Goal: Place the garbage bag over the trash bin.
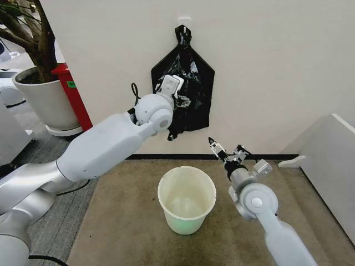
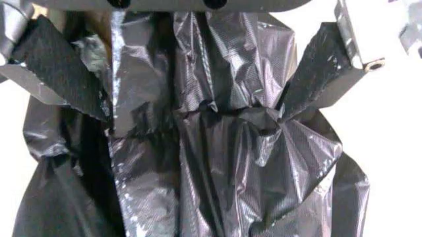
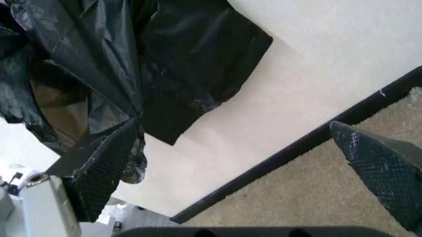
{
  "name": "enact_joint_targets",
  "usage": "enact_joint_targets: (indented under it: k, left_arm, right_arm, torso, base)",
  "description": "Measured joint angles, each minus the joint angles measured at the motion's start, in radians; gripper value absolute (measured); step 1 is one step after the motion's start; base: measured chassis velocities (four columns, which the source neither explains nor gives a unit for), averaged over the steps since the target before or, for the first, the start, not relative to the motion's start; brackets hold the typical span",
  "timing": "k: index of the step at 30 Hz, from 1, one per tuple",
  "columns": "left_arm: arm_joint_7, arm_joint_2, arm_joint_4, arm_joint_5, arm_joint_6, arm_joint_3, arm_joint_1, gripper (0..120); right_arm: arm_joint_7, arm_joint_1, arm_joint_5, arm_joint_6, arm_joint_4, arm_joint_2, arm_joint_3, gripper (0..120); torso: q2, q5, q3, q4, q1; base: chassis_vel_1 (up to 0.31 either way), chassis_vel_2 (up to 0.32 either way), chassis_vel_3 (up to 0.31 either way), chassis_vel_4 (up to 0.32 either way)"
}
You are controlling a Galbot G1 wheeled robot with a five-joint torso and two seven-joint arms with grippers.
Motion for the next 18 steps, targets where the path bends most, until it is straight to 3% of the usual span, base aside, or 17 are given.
enact_joint_targets:
  k: [18]
  left_arm:
    - [-0.076,0.074,-0.049,0.024,-0.002,-0.039,0.003,100]
  right_arm:
    - [-0.006,0.000,-0.019,0.000,-0.012,-0.006,-0.002,100]
  torso:
    - [0.000,-0.0002,0.000,0.0002,0.000]
  base:
    - [0.000,0.000,0.000,0.000]
